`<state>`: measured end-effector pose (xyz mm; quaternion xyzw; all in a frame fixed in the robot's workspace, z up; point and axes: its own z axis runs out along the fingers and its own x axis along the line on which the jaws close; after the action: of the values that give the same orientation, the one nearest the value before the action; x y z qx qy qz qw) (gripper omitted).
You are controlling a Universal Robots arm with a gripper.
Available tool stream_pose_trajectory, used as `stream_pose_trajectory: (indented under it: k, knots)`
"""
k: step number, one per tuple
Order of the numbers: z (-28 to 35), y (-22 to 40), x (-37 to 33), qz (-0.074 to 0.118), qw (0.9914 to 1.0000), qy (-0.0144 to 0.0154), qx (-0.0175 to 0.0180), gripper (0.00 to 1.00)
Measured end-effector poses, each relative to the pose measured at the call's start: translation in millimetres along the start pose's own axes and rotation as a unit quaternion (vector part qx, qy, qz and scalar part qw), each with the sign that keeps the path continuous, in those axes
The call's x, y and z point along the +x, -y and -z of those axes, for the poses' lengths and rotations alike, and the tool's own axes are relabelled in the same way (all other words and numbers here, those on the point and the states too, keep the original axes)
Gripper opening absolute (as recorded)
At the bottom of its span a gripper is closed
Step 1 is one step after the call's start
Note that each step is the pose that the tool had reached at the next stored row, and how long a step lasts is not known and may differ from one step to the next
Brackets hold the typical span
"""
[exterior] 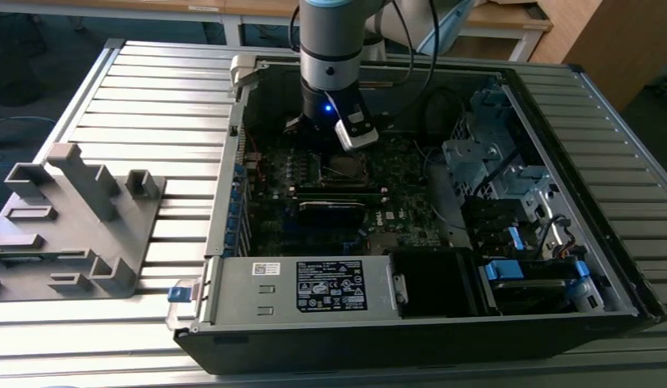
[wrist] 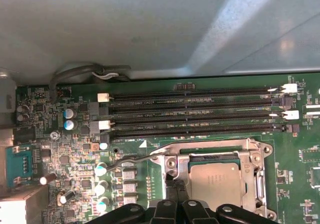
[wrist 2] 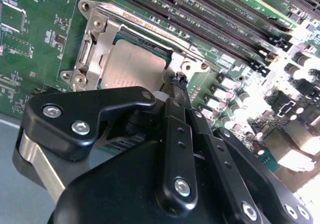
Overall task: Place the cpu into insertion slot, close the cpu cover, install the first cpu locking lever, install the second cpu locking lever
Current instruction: 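Close the cpu cover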
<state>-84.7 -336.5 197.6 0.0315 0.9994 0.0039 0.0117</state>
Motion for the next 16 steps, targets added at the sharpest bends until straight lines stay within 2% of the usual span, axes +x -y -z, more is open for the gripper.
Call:
stream_pose_trajectory:
  k: [11,14,16]
  knots:
    - [-0.7,-0.1,0.0,0.000,1.00000,0.0002,-0.0002,0.10]
    - [1.2,-0.3,-0.1,0.000,1.00000,0.0006,-0.0011,0.10]
    - [4.1,-0.1,0.0,0.000,1.00000,0.0002,-0.0003,0.10]
